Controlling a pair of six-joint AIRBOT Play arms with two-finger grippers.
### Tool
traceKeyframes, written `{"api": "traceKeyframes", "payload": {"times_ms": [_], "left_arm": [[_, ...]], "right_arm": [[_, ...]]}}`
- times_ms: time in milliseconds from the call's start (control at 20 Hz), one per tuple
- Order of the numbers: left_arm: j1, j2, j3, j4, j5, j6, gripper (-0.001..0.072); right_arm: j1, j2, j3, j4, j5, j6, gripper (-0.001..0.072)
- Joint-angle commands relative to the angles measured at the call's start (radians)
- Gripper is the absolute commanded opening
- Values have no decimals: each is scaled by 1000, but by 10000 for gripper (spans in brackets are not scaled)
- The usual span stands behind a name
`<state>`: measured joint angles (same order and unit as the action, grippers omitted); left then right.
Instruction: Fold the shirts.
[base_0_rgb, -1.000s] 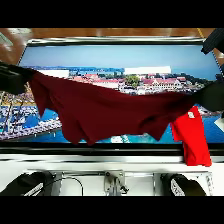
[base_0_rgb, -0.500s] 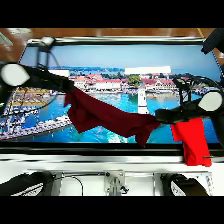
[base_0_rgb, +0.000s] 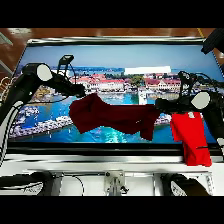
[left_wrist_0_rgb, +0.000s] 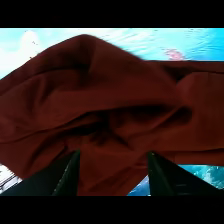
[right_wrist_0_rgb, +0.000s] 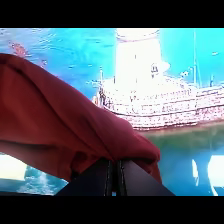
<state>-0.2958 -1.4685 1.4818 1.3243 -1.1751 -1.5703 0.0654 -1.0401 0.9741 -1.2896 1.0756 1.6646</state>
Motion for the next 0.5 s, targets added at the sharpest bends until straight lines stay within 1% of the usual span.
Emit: {"api": "traceKeyframes", "payload": {"times_ms": [0, 100, 200, 250, 300, 350, 450], "left_arm": [[106, 4, 61, 11, -151, -17, 521], [177, 15, 61, 11, -246, -17, 521], [211, 16, 9, 0, -296, -18, 521], [211, 16, -36, -19, -291, -18, 522], [204, 16, -95, -50, -262, -18, 541], [192, 15, -151, -81, -222, -18, 554], [161, 11, -260, -132, -109, -39, 554]], "right_arm": [[-1, -4, -1, 0, 20, -3, 59], [-1, -4, -1, 0, 44, -15, 59], [-1, -4, -1, 0, 60, -21, 59], [-1, -4, -1, 0, 64, -21, 59], [-1, -4, -1, 0, 67, -22, 59], [-1, -4, -1, 1, 67, -22, 59], [-1, -4, -1, 1, 67, -22, 59]]}}
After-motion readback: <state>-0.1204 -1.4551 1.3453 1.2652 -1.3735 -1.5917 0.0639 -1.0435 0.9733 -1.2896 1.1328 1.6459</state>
